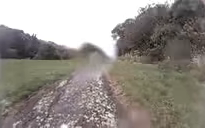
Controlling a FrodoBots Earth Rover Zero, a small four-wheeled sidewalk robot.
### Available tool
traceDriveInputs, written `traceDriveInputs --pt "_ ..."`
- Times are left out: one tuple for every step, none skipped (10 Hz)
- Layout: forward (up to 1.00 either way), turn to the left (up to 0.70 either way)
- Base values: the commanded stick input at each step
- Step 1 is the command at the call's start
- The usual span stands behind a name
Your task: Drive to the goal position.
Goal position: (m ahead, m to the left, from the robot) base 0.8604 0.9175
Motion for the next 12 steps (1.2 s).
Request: traceDriveInputs --pt "0.7 0.0" --pt "0.7 0.24" --pt "0.7 0.35" --pt "0.62 0.39" --pt "0.19 0.61" --pt "0.0 0.7" --pt "0.0 0.7" --pt "0.0 0.7" --pt "0.0 0.6" --pt "0.0 0.42" --pt "0.0 0.25" --pt "0.0 0.07"
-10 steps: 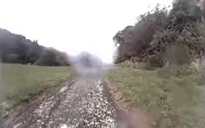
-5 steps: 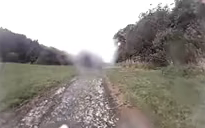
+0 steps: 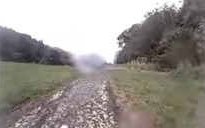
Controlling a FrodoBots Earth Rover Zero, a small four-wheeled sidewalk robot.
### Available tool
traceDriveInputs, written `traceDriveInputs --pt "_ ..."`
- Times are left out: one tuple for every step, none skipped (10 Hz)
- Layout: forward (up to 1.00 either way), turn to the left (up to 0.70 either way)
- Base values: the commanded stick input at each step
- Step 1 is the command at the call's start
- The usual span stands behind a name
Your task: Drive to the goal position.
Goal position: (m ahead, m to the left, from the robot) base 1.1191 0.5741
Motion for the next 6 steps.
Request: traceDriveInputs --pt "0.0 0.0" --pt "0.0 0.0" --pt "0.0 0.0" --pt "0.0 0.0" --pt "0.0 0.0" --pt "0.0 0.0"
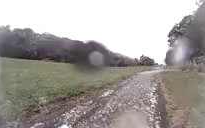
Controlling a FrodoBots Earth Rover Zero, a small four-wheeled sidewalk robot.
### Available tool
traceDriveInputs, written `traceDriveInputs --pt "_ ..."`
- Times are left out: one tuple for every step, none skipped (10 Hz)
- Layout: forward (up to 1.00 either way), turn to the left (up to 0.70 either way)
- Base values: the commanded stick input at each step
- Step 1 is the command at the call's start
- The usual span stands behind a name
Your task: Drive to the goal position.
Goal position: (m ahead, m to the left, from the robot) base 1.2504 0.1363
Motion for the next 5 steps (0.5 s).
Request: traceDriveInputs --pt "0.0 0.0" --pt "0.0 0.0" --pt "0.0 0.0" --pt "0.0 -0.51" --pt "0.0 -0.01"
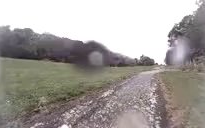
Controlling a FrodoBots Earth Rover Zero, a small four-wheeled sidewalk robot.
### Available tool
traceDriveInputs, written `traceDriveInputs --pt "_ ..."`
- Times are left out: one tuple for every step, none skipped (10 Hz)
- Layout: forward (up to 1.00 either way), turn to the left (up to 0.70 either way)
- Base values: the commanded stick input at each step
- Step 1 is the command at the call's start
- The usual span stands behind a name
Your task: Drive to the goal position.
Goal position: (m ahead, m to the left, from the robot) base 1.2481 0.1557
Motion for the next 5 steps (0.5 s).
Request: traceDriveInputs --pt "0.38 0.0" --pt "0.64 0.0" --pt "0.68 0.0" --pt "0.7 0.0" --pt "0.7 0.0"
